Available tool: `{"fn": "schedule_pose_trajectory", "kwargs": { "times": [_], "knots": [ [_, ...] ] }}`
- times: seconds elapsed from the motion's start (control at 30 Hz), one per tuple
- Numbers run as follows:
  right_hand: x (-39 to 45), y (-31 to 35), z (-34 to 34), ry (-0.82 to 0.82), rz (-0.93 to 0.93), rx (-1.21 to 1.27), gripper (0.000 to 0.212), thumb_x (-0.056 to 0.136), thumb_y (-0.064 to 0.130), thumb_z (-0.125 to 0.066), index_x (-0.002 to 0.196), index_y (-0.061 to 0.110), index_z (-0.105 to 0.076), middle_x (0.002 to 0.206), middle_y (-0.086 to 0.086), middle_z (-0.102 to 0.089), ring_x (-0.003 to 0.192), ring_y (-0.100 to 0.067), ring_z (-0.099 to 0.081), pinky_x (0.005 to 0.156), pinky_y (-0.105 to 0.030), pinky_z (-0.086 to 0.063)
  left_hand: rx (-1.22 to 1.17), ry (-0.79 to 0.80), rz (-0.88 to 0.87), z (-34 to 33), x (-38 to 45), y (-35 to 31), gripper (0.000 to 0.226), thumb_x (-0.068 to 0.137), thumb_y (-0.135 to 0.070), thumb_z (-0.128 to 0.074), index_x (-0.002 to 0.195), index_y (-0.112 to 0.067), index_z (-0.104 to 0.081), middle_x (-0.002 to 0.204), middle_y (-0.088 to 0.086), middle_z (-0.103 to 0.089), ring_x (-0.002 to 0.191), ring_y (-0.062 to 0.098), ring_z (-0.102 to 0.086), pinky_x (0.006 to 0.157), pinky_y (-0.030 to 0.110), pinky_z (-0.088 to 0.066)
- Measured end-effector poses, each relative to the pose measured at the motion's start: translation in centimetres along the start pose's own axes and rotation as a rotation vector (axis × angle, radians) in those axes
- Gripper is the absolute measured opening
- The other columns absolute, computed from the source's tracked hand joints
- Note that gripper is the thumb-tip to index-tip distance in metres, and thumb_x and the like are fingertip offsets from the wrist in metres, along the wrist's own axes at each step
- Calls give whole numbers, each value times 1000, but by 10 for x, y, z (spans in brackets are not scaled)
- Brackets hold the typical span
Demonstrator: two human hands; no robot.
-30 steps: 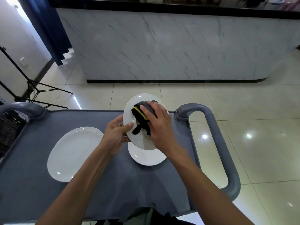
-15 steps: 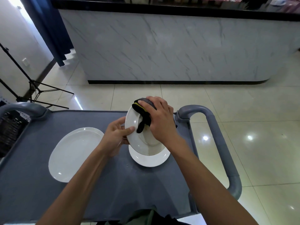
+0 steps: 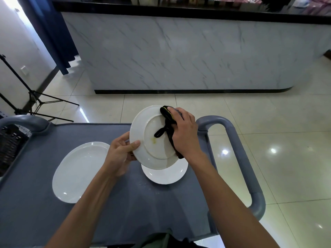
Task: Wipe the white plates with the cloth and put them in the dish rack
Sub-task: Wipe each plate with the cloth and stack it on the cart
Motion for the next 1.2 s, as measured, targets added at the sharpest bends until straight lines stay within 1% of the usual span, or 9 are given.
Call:
{"fn": "schedule_pose_trajectory", "kwargs": {
  "times": [0.13, 0.3, 0.43, 0.67, 0.83, 0.9, 0.97, 1.07, 1.2],
  "knots": [
    [-9, -5, 1, -77, -23, 105, 51, 95, 9, -50, 144, 23, -49, 142, -2, -49, 129, -27, -42, 108, -44, -38, -52, -24, -10, 4, 0, 0, 40, 82, -9, -65, 122, -10, -69, 103, 15, -73, 86, 29, -71, 61, 40, -59],
    [-23, -9, -4, -92, -106, 181, 52, 97, 8, -50, 146, 23, -46, 144, 2, -47, 129, -22, -39, 112, -41, -34, -95, -63, 2, 6, -2, 1, 44, 83, -10, -62, 126, -6, -64, 102, 11, -74, 85, 26, -72, 61, 37, -59],
    [-39, -3, -10, -103, -106, 198, 51, 97, 8, -50, 145, 24, -47, 146, 3, -45, 131, -20, -37, 113, -38, -32, -135, -106, 4, 7, -2, 1, 39, 90, -5, -57, 128, -6, -62, 103, 11, -74, 87, 25, -71, 62, 36, -60],
    [-58, 21, -19, -113, -26, 180, 48, 97, 3, -53, 142, 18, -54, 149, -5, -45, 135, -27, -38, 113, -43, -33, -193, -182, 4, 3, -3, 1, 39, 96, -2, -52, 135, -2, -56, 116, 17, -67, 95, 30, -67, 72, 42, -62],
    [-75, 48, -29, -175, 133, 197, 42, 99, 13, -51, 140, 17, -56, 147, -9, -47, 135, -29, -42, 111, -44, -36, -239, -202, -22, -5, -1, -3, 34, 94, -2, -55, 128, -4, -62, 109, 17, -71, 90, 28, -70, 70, 37, -61],
    [-81, 61, -38, -187, 181, 194, 43, 98, 15, -51, 141, 21, -55, 149, -7, -46, 137, -29, -40, 112, -41, -34, -246, -200, -46, -9, -2, -5, 31, 92, -2, -56, 122, -4, -65, 102, 14, -73, 87, 26, -71, 69, 32, -60],
    [-84, 68, -43, -195, 204, 154, 47, 97, 13, -52, 143, 24, -52, 152, -5, -42, 141, -28, -36, 113, -38, -31, -244, -195, -61, -9, -3, -9, 33, 91, -3, -57, 124, -2, -64, 102, 14, -74, 86, 25, -72, 67, 30, -59],
    [-83, 62, -41, -192, 248, 92, 50, 95, 12, -56, 144, 23, -51, 152, -6, -42, 142, -29, -36, 110, -41, -35, -224, -194, -70, -4, -6, -13, 37, 89, -6, -60, 126, -3, -64, 106, 16, -73, 89, 27, -72, 71, 33, -60],
    [-84, 48, -35, -187, 265, 58, 47, 95, 16, -51, 141, 18, -54, 149, -9, -45, 140, -32, -38, 108, -46, -38, -229, -207, -49, 1, -7, -13, 37, 95, -2, -54, 132, -5, -60, 115, 19, -70, 93, 30, -71, 71, 40, -61]
  ]
}}
Point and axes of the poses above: each hand's wrist, its own x-axis towards the middle knuckle, its own z-axis out of the back of the hand, y = z × x, the point moved 2 cm from there along x, towards the middle knuckle
